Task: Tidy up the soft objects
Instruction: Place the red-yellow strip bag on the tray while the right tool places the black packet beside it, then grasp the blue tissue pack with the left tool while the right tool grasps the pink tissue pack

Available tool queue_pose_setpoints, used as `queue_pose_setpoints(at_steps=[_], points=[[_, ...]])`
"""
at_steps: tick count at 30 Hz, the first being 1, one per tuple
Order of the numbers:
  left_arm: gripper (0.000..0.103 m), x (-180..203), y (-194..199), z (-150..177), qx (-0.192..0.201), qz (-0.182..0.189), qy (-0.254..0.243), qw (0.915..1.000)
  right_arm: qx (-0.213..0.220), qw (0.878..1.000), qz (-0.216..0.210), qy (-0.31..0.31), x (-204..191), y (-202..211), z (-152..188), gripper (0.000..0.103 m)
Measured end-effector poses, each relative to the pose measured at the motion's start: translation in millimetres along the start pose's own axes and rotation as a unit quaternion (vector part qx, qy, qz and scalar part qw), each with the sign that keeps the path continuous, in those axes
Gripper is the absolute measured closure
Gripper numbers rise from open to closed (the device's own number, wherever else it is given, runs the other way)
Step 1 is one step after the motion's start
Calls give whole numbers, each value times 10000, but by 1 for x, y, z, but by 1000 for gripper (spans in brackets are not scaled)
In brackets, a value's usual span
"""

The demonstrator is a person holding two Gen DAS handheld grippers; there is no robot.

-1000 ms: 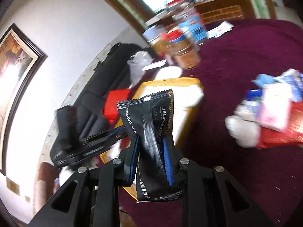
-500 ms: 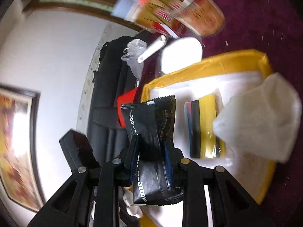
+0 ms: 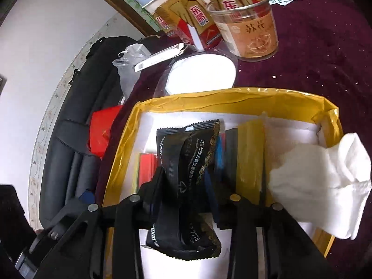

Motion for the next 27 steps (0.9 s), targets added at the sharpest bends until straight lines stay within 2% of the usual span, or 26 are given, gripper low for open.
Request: queue_pose_setpoints(at_steps=[3,5,7,9,15,19,21,23,27], points=[[41,3,10,8,14,66,11,10000,112,9998,-164,13,-1,14,2,68],[41,8,16,13,18,114,-14,9999,314,9992,-229,129,0,39,3,65],[39,14,21,20,27,170,-12,9999,563,9979,-150,297,5,68,7,55],[38,22,27,30,-10,348,49,9994,789,9959,-45,443,12,95,13,52],[32,66,44,73,-59,870,-123,9961,1388,9885,442,396,82,192,47,48],[31,97,45,107,-276,1187,-295,9921,1782,9769,1176,120,153,253,70,44],[31,115,43,127,-390,1319,-416,9896,1807,9742,1355,-36,177,268,77,44],[31,132,39,148,-518,1412,-542,9871,1768,9750,1334,-196,197,276,83,44],[31,152,33,176,-739,1336,-835,9847,1558,9797,1237,-251,210,263,72,44]])
Point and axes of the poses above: each gripper's, at about its wrist camera, not at the fingertips, and y roughly against the way its jaws point, x to its right, z to its underside, the point moved 5 cm from there along -y, roughly the way its jaws point, and after that the axes turned 6 degrees about y, right-handed, at the moved point
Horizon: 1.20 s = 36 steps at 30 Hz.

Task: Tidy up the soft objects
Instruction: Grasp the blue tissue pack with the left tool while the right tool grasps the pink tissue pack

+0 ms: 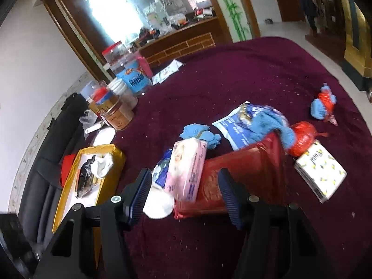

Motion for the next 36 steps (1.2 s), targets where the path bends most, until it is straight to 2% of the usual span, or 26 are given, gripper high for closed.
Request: queue_pose_setpoints(at_steps=[4,6,8,9,10,13,17,19,20,22,24,27,28,31,36], points=[[31,12,0,11,-54,-185,-256,9995,-303,9981,432,325,-7,-39,-20,45],[31,13,3,13,-44,-261,-309,9992,-532,9971,485,257,-5,-56,-21,45],[31,10,6,14,-19,-352,-329,9988,-599,9969,433,254,-6,-65,-17,62],[31,6,6,12,-17,-401,-318,9987,-615,9968,390,340,-9,-65,-14,75],[31,4,6,12,-10,-434,-303,9986,-681,9968,185,376,-14,-63,-7,82],[31,-3,0,10,-55,-484,-187,9986,-885,9944,-193,541,-23,-53,16,82],[31,0,-8,13,-179,-431,-219,9987,-1219,9866,-910,586,-25,-30,57,82],[31,3,-11,15,-219,-420,-282,9985,-1295,9839,-1060,627,-19,-15,75,80],[31,4,-13,16,-244,-429,-310,9983,-1245,9852,-996,629,-13,-8,81,80],[31,8,-19,18,-311,-449,-355,9979,-985,9910,-630,646,5,8,88,69],[31,11,-26,21,-405,-448,-395,9974,-871,9942,-382,509,24,16,91,67],[31,18,-34,28,-523,-442,-483,9965,-778,9961,-376,167,44,22,94,65],[31,19,-36,29,-543,-453,-505,9962,-782,9962,-368,90,47,23,96,59],[31,22,-44,29,-593,-522,-560,9953,-773,9962,-395,13,44,22,101,42],[31,33,-57,12,-536,-655,-597,9946,-817,9961,-319,115,24,9,102,38]])
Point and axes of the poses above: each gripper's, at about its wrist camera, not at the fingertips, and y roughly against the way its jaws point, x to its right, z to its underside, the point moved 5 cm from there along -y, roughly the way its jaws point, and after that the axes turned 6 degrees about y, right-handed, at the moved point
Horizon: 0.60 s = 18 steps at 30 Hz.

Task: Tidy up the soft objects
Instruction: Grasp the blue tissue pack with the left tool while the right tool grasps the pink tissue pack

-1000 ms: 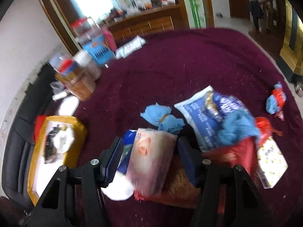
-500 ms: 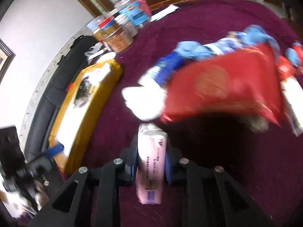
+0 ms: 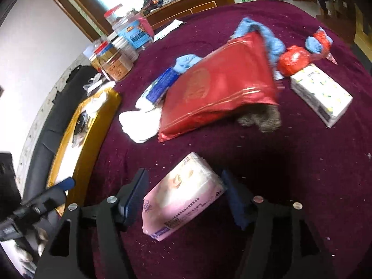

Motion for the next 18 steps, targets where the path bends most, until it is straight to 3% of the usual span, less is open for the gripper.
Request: queue_pose_setpoints(at_steps=[3,5,9,14,18], points=[[31,3,-9,-13,15,-50,14,10000,-137,9995,212,210,-11,-17,2,37],[31,4,-18,-19,-14,-133,30,9999,24,9992,244,325,-15,-19,1,31],[31,10,-37,-42,-85,-300,25,9995,401,9987,-42,314,-11,-20,-1,27],[31,15,-75,-89,165,-585,-280,9978,438,9987,-181,195,-7,-19,-1,27],[31,14,-120,-107,-62,-870,-485,9950,439,9986,-225,201,-7,-20,-1,25]])
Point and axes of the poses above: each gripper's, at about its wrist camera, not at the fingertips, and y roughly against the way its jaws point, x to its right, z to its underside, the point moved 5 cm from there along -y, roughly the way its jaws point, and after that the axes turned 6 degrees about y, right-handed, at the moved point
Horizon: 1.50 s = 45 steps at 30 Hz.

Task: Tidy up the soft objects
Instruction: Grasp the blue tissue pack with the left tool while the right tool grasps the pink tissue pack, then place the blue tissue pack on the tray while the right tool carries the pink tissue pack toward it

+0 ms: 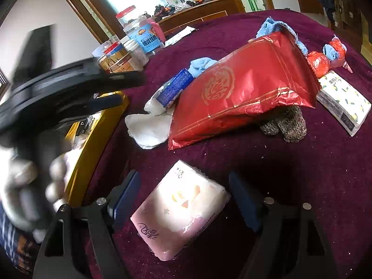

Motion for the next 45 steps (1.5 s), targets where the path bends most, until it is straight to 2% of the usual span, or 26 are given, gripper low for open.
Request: queue_pose_setpoints(at_steps=[5,8,9,10,13,17,21,27,30,34,36,41,44,45], points=[[30,5,-42,-4,-349,-262,-301,9986,14,9999,-103,-50,2,2,1,23],[30,9,-49,-2,-327,-399,-502,9974,20,9999,-131,-60,1,3,1,23],[44,10,-47,-2,-340,-314,-505,9977,23,9999,-141,-68,1,3,1,23],[49,10,-45,-1,-394,-202,-478,9979,26,9998,-159,-79,1,3,1,22],[49,13,-35,2,-369,-206,-652,9970,29,9998,-198,-93,1,3,0,21],[49,12,-7,10,-167,40,-616,9980,32,9997,-227,-102,1,2,-2,20],[49,4,40,16,169,448,-432,9979,43,9996,-263,-128,2,1,-3,20],[49,-24,104,43,506,930,5,9944,52,9995,-273,-169,4,0,-4,20],[49,-43,125,58,596,1111,209,9918,165,9995,63,-268,10,11,-6,20],[49,-71,143,74,721,1000,333,9918,150,9981,392,-461,11,35,-3,20],[49,-89,145,78,731,945,452,9918,9,9982,380,-471,4,40,1,20],[49,-127,149,87,822,814,792,9901,-557,9941,929,47,-29,20,7,21],[49,-145,154,92,857,730,939,9892,-879,9874,1311,147,-37,-5,9,27],[49,-153,156,94,877,676,980,9890,-945,9855,1404,149,-37,-11,9,33]])
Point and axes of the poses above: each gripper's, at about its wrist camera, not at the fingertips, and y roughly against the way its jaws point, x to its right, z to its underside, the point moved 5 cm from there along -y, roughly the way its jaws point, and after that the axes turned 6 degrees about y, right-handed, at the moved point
